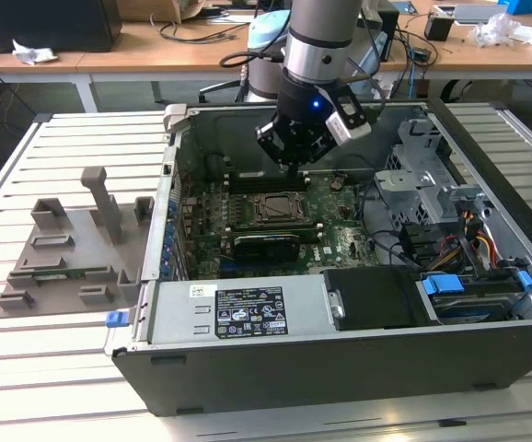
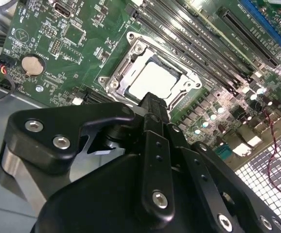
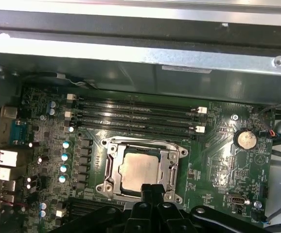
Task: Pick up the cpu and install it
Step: 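Install the first cpu locking lever, then install the second cpu locking lever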
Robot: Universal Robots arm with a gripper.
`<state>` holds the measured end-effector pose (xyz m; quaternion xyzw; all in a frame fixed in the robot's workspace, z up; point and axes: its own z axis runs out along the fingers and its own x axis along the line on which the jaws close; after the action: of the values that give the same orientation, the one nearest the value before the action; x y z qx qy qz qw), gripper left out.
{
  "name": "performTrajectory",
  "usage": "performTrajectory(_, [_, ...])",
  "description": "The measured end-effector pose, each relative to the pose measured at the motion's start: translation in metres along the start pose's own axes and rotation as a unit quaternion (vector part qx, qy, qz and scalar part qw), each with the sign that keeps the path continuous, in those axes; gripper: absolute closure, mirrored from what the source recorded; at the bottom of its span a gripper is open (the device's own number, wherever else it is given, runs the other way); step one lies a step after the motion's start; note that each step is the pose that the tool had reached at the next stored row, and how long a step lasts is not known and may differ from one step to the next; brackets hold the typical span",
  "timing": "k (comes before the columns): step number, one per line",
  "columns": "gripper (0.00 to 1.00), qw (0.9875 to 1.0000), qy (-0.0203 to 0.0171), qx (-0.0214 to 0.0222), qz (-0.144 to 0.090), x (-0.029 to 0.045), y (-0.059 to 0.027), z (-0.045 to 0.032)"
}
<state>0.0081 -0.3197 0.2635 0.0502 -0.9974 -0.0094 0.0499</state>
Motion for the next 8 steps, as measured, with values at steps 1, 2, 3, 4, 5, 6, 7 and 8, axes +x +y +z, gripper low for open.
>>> performTrajectory(1, [0.89,1.0000,0.0000,0.0000,0.000,0.0000,-0.0002,0.0000])
performTrajectory(2, [0.89,1.0000,0.0000,0.0000,0.000,0.0000,-0.0004,0.0000])
performTrajectory(3, [0.89,1.0000,0.0000,0.0000,0.000,0.0001,-0.0005,0.0000])
performTrajectory(4, [0.89,1.0000,0.0000,0.0000,0.000,0.0001,-0.0007,0.0000])
performTrajectory(5, [0.89,1.0000,0.0000,0.0000,0.000,0.0001,-0.0009,0.0000])
performTrajectory(6, [0.89,1.0000,0.0000,0.0000,0.000,0.0001,-0.0010,0.0000])
performTrajectory(7, [0.89,1.0000,0.0000,0.0000,0.000,0.0001,-0.0012,0.0000])
performTrajectory(8, [0.89,1.0000,0.0000,0.0000,0.000,0.0002,-0.0015,0.0000])
